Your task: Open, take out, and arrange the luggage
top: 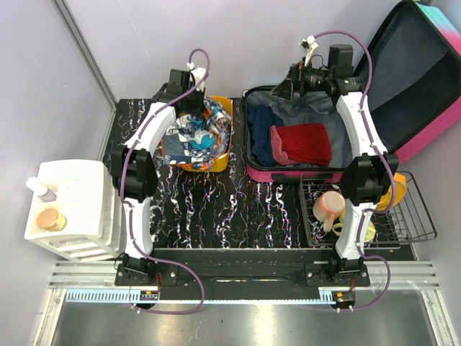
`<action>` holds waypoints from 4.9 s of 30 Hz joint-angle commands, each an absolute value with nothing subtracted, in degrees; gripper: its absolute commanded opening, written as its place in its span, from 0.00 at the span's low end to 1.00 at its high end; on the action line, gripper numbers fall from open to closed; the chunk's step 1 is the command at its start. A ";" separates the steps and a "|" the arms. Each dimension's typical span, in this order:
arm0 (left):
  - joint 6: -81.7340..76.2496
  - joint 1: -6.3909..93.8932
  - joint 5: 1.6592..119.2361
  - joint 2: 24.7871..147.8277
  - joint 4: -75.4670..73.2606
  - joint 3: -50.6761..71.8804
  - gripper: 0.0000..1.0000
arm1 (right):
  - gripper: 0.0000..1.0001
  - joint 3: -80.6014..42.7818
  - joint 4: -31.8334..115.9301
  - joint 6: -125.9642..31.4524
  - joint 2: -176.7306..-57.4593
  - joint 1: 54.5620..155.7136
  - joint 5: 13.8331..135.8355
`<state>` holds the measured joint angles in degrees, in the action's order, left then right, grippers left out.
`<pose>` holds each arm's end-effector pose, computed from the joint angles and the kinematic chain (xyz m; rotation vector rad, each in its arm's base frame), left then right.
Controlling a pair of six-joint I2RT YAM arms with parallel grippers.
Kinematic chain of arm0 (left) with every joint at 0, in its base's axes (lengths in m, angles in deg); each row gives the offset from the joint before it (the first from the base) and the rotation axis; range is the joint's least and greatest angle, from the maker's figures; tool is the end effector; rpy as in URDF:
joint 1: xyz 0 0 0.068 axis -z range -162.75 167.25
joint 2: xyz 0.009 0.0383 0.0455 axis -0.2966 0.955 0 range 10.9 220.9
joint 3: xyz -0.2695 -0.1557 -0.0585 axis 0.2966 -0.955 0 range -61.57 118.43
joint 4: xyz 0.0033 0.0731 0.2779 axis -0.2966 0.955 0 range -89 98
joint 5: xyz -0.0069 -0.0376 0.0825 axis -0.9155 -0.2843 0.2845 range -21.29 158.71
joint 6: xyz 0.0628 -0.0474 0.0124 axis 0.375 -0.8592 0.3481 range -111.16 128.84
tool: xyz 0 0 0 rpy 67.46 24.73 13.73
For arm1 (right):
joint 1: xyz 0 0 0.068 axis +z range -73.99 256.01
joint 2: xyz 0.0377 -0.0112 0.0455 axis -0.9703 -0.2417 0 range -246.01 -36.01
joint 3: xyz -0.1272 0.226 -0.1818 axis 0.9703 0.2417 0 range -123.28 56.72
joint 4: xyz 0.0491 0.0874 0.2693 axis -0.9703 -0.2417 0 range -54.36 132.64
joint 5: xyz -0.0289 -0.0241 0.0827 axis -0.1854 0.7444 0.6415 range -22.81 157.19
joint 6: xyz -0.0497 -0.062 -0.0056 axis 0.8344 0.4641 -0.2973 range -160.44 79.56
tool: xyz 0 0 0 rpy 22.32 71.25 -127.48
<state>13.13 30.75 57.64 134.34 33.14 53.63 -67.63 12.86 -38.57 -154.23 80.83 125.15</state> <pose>0.5573 -0.1471 0.3003 0.4525 2.2326 -0.3041 0.5249 0.1026 0.4304 -0.7539 1.7548 1.0243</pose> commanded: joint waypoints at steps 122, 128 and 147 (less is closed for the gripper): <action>26.59 29.91 31.27 126.04 43.10 61.48 0.95 | 0.00 -66.15 -5.08 -19.08 -159.57 66.96 107.64; 25.63 29.82 31.18 126.13 42.92 61.74 0.95 | 0.68 -70.01 -8.95 -19.97 -165.38 67.22 101.67; 24.83 29.82 30.92 125.16 42.92 59.63 0.95 | 0.85 -45.06 -3.59 8.23 -150.98 73.63 113.17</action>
<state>25.44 29.76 32.87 127.02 45.10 59.03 -46.63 -5.17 0.18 -155.01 69.75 110.92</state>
